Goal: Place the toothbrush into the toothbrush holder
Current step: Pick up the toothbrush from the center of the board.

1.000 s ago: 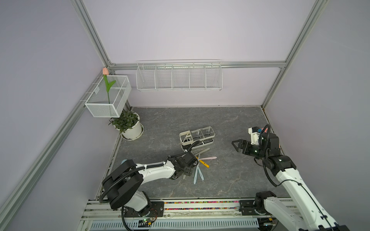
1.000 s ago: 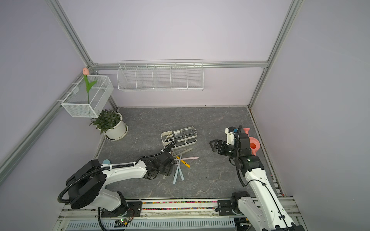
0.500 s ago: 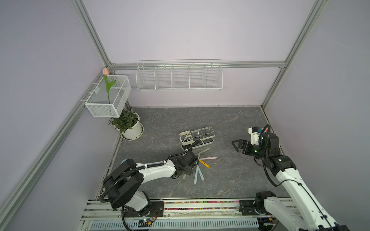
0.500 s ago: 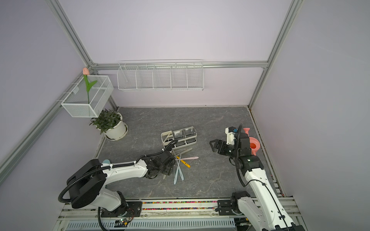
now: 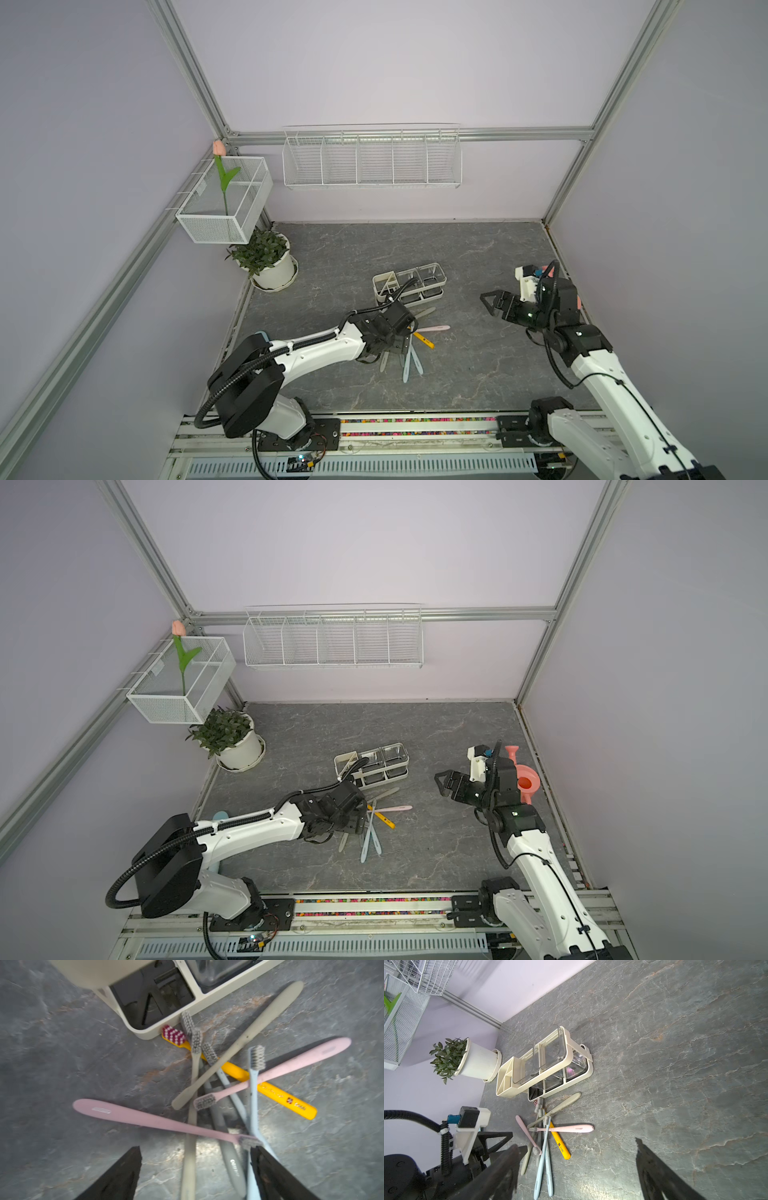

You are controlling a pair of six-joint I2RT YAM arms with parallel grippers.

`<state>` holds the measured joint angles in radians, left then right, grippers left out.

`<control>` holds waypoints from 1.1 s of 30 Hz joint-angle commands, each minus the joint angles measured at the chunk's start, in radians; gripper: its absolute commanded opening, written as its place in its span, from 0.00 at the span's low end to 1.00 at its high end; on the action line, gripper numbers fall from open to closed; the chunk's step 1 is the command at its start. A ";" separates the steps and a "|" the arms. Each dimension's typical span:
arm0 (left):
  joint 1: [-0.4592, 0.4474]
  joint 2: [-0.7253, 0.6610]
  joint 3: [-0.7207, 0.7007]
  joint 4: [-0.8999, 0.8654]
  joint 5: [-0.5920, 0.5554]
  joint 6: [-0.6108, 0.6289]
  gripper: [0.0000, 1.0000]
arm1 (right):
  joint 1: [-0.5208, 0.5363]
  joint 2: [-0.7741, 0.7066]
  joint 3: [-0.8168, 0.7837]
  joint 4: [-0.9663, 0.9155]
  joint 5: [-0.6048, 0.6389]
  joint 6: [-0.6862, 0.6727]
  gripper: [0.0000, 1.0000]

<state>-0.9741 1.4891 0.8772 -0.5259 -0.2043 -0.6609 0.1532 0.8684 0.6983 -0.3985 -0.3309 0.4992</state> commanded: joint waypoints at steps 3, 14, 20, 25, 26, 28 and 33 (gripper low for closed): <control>0.004 -0.015 -0.005 0.029 0.084 -0.236 0.84 | 0.005 -0.028 -0.018 0.004 -0.003 0.003 0.89; 0.033 -0.159 -0.173 0.088 0.025 -0.501 0.78 | 0.000 -0.092 -0.014 -0.059 0.032 -0.043 0.89; 0.068 -0.264 -0.274 0.111 -0.030 -0.597 0.75 | -0.002 -0.091 -0.025 -0.049 0.026 -0.039 0.89; 0.088 -0.335 -0.318 0.128 -0.082 -0.618 0.76 | -0.003 -0.099 -0.029 -0.043 0.023 -0.036 0.89; 0.096 -0.340 -0.323 0.129 -0.080 -0.625 0.76 | -0.003 -0.099 -0.029 -0.043 0.021 -0.036 0.89; 0.112 -0.337 -0.336 0.142 -0.063 -0.640 0.76 | -0.004 -0.102 -0.031 -0.043 0.018 -0.033 0.89; 0.144 -0.297 -0.358 0.198 -0.005 -0.667 0.76 | -0.004 -0.115 -0.033 -0.046 0.013 -0.030 0.89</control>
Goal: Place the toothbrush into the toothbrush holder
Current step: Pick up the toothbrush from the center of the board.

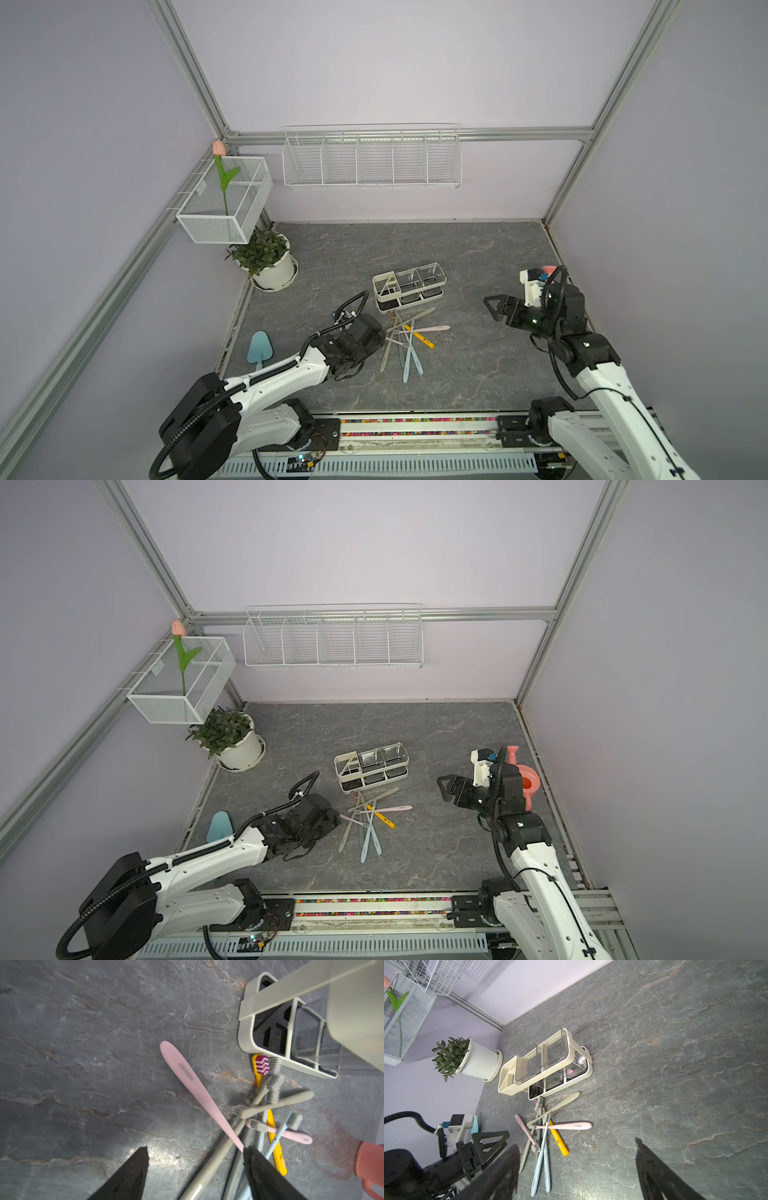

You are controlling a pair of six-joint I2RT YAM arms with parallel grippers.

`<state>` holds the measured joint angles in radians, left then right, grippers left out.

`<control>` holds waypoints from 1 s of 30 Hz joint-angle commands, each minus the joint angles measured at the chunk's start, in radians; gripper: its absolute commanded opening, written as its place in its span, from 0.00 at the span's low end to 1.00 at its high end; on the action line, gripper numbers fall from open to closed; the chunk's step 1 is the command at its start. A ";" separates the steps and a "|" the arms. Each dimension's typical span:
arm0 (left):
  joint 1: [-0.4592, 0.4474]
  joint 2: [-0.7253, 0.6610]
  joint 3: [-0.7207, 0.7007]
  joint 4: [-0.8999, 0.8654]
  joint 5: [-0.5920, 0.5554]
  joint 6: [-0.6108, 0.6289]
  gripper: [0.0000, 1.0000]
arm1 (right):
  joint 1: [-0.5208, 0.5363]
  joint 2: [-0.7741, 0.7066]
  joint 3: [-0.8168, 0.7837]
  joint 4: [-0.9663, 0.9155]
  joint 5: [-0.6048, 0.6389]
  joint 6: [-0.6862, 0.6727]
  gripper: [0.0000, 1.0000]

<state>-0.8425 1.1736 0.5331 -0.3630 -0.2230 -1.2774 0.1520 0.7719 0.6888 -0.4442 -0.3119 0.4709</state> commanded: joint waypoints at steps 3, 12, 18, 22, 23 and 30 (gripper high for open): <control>0.030 0.040 -0.007 0.038 0.025 -0.052 0.76 | -0.004 -0.022 -0.023 -0.002 -0.003 0.005 0.89; 0.039 0.105 0.012 0.037 -0.020 -0.073 0.76 | -0.006 -0.011 -0.038 0.015 -0.010 0.008 0.89; 0.039 0.204 0.053 0.061 0.036 -0.101 0.73 | -0.006 -0.016 -0.058 0.041 -0.016 0.013 0.89; 0.041 0.250 0.083 0.060 0.052 -0.106 0.70 | -0.009 -0.011 -0.063 0.046 -0.022 0.009 0.89; 0.040 0.260 0.088 0.054 0.057 -0.110 0.70 | -0.009 -0.009 -0.062 0.043 -0.023 0.007 0.89; 0.042 0.330 0.090 0.045 0.126 -0.160 0.64 | -0.021 -0.018 -0.054 0.043 -0.059 -0.008 0.89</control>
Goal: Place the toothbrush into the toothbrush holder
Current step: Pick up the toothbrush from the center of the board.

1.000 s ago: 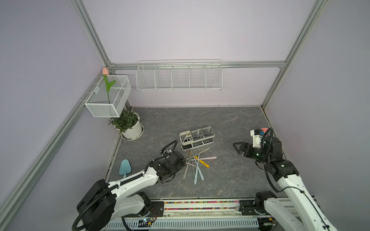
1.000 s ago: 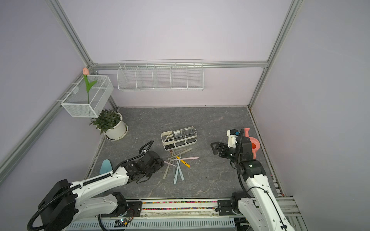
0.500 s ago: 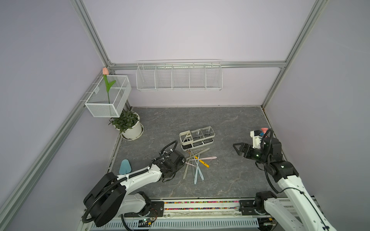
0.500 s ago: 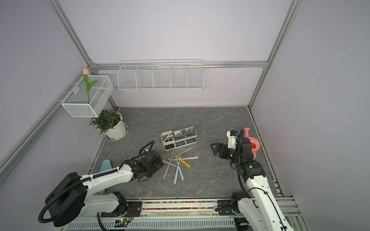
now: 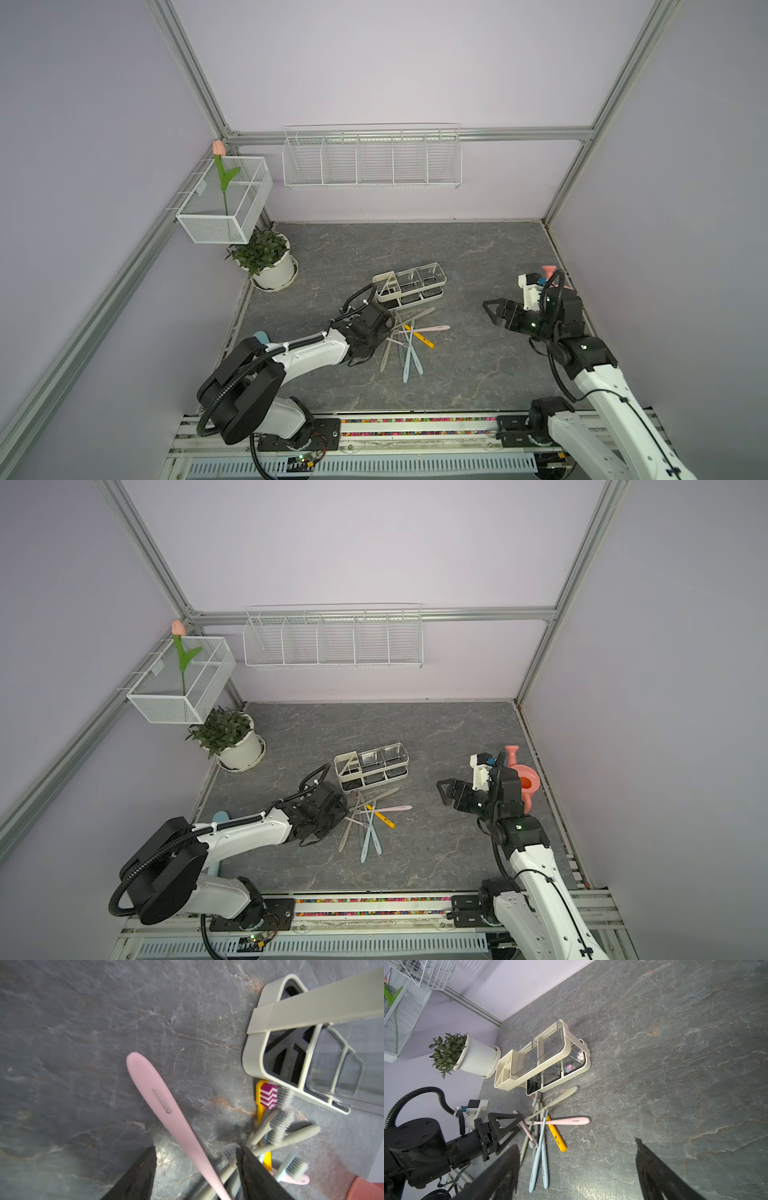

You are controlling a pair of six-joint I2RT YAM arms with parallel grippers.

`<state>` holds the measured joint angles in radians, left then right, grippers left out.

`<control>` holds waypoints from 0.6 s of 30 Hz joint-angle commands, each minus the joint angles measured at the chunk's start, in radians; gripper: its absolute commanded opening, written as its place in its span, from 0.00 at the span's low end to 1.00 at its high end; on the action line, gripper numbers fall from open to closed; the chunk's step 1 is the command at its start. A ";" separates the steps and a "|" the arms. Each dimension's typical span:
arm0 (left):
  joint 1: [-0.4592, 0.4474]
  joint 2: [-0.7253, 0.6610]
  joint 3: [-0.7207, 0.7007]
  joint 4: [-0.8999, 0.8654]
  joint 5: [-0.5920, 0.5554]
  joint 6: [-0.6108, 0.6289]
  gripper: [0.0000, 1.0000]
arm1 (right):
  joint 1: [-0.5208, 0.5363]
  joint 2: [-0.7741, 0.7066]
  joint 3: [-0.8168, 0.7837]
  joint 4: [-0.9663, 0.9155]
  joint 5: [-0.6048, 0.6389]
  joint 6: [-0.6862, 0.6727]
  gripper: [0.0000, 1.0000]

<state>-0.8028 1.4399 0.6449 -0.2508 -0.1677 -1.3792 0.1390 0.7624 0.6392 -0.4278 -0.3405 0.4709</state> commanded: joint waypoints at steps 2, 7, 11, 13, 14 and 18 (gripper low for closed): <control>0.002 0.091 -0.013 -0.091 0.086 -0.073 0.63 | -0.012 -0.014 -0.004 0.030 -0.042 -0.007 0.89; 0.007 0.152 -0.007 -0.095 0.127 -0.101 0.57 | -0.019 -0.036 -0.021 0.058 -0.060 0.008 0.89; 0.007 0.183 0.013 -0.123 0.143 -0.101 0.51 | -0.030 -0.037 -0.019 0.069 -0.069 0.005 0.89; 0.007 0.188 0.001 -0.111 0.149 -0.113 0.49 | -0.034 -0.032 -0.008 0.057 -0.068 -0.015 0.89; 0.007 0.191 0.001 -0.115 0.149 -0.115 0.48 | -0.034 -0.032 -0.001 0.049 -0.061 -0.024 0.89; 0.007 0.204 -0.006 -0.113 0.157 -0.125 0.42 | -0.033 -0.037 0.014 0.023 -0.040 -0.049 0.89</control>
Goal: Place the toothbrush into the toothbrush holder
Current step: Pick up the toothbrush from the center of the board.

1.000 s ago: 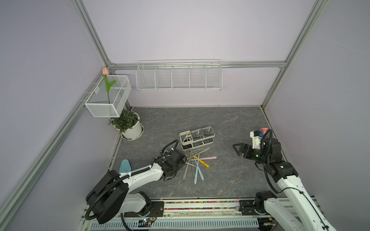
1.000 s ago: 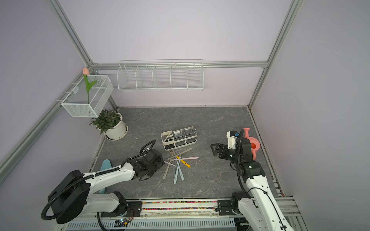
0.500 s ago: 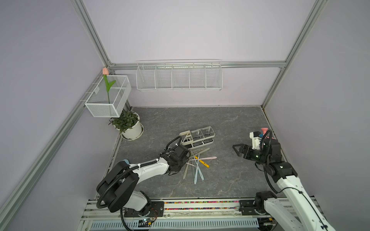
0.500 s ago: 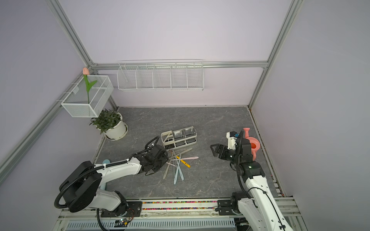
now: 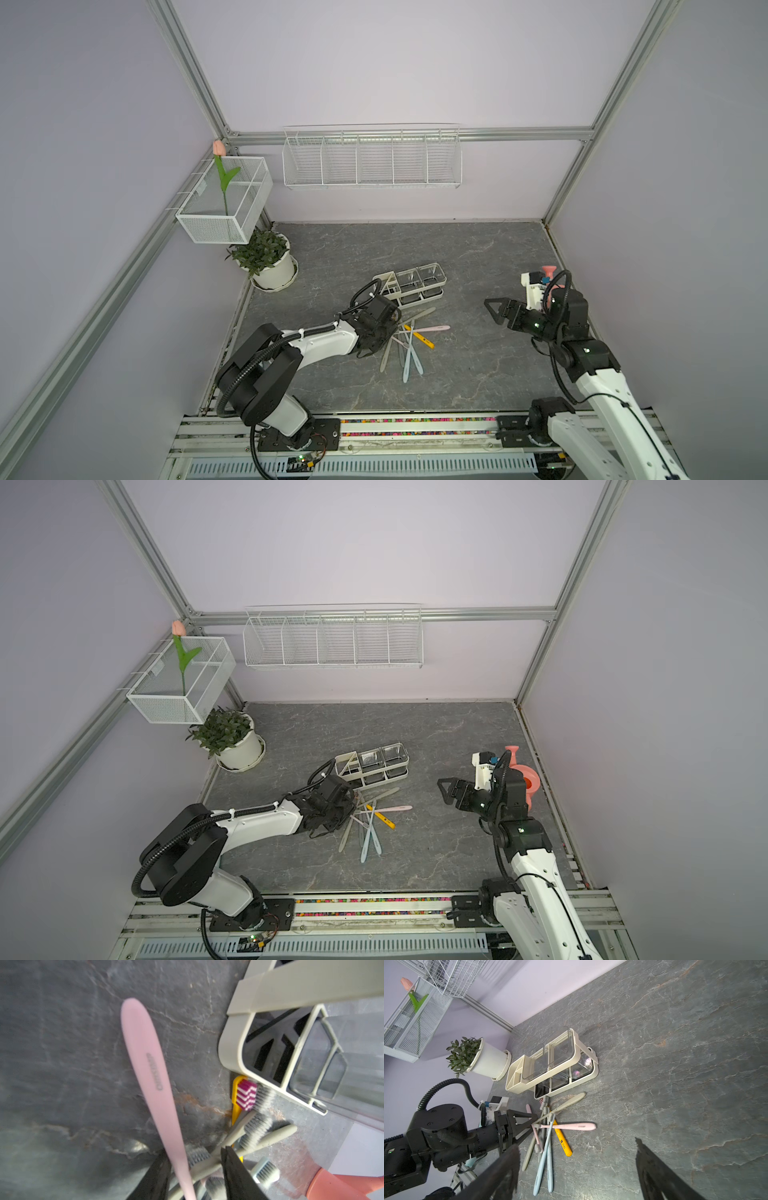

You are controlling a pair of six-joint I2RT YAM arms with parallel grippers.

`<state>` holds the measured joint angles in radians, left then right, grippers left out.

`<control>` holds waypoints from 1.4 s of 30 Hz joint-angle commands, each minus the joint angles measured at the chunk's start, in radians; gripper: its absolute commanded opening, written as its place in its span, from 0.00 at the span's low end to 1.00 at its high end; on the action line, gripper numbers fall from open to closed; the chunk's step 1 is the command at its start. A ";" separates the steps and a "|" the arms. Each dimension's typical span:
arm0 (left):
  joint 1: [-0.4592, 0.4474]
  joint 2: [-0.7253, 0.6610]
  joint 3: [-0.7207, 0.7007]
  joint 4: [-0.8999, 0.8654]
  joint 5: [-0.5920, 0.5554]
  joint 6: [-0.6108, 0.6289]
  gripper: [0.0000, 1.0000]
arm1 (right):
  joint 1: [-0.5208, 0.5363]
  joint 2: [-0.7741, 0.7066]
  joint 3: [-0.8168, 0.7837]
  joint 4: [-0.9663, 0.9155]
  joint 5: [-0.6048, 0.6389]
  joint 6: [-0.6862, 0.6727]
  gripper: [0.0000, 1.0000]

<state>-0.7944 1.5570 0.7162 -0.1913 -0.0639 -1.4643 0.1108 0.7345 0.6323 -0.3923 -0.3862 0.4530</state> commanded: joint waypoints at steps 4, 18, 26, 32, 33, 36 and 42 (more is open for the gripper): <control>-0.002 0.079 -0.081 -0.182 0.049 -0.041 0.39 | -0.005 -0.013 0.017 -0.011 0.005 -0.030 0.89; -0.002 -0.014 -0.159 -0.208 0.020 -0.068 0.36 | -0.008 -0.020 0.014 -0.017 -0.003 -0.025 0.89; -0.002 -0.055 -0.193 -0.221 -0.002 -0.081 0.41 | -0.008 -0.027 0.012 -0.022 -0.020 -0.025 0.89; 0.000 -0.052 -0.223 -0.213 -0.008 -0.100 0.41 | -0.008 -0.035 0.019 -0.038 -0.022 -0.034 0.89; 0.001 -0.055 -0.237 -0.205 -0.006 -0.111 0.41 | -0.007 -0.038 0.021 -0.043 -0.021 -0.037 0.89; 0.004 -0.067 -0.275 -0.173 -0.001 -0.132 0.40 | -0.008 -0.040 0.024 -0.051 -0.022 -0.039 0.89; 0.016 -0.067 -0.289 -0.165 -0.002 -0.133 0.39 | -0.008 -0.041 0.026 -0.048 -0.030 -0.031 0.89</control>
<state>-0.7883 1.4143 0.5297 -0.0834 -0.0555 -1.5673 0.1062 0.7052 0.6357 -0.4355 -0.3912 0.4328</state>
